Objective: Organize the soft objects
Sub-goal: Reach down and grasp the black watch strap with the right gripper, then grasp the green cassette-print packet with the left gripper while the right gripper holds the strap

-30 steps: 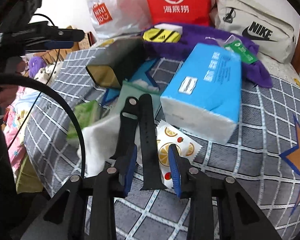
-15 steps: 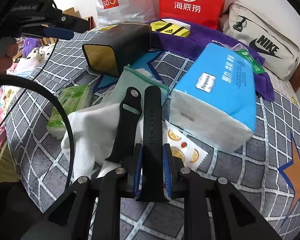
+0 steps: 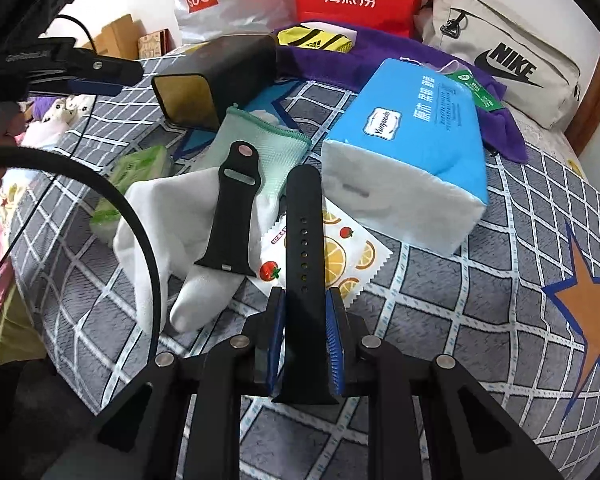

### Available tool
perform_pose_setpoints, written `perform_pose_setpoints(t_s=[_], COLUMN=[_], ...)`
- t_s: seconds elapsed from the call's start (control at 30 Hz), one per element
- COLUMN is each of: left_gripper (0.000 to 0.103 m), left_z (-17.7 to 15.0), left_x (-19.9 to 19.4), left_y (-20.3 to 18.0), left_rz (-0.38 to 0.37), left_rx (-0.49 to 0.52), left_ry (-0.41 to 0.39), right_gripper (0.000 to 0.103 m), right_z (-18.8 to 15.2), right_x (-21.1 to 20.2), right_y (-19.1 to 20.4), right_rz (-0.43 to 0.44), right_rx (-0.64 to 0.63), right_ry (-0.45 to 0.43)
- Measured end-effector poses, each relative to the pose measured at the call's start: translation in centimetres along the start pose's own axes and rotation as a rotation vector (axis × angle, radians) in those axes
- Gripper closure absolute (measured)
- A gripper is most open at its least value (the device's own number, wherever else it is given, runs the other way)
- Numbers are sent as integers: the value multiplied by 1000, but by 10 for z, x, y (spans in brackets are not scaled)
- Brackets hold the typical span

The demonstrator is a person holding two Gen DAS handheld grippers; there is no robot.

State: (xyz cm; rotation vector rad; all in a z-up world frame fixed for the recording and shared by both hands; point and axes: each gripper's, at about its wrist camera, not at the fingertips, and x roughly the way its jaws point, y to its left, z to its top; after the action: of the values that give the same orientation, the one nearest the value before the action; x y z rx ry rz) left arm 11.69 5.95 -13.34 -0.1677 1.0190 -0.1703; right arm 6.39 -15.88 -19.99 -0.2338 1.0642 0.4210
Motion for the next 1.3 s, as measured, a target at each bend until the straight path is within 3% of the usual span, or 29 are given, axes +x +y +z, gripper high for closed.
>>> perform_pose_setpoints(t_s=[0.2, 0.27, 0.37, 0.5, 0.6, 0.77, 0.87, 0.97, 1.2, 1.3], left_gripper=[34, 34, 34, 32, 19, 11, 11, 11, 10, 10], left_z=[-3, -5, -9, -20, -30, -49, -56, -58, -73, -73], left_x=[-1, -1, 0, 5, 5, 8, 20, 29, 27, 38], left_y=[6, 6, 6, -5, -16, -32, -35, -33, -42, -50], left_rz=[3, 6, 4, -5, -37, -41, 12, 1, -20, 28], left_rx=[-10, -9, -10, 34, 89, 189, 235, 242, 374, 422], left_ry=[2, 3, 9, 31, 32, 9, 37, 62, 58, 70], right_gripper=[54, 56, 83, 83, 83, 83, 83, 83, 83, 83], right_z=[8, 7, 6, 7, 5, 2, 0, -2, -4, -5], right_x=[8, 10, 6, 0, -10, -29, -37, -43, -48, -46], right_y=[0, 2, -2, -6, 0, 1, -4, -10, -20, -20], right_rz=[-29, -36, -16, 26, 32, 42, 23, 12, -6, -4], right_rx=[11, 2, 15, 39, 25, 33, 40, 53, 69, 70], right_ry=[-26, -44, -60, -50, -60, -88, -95, -103, -102, -97])
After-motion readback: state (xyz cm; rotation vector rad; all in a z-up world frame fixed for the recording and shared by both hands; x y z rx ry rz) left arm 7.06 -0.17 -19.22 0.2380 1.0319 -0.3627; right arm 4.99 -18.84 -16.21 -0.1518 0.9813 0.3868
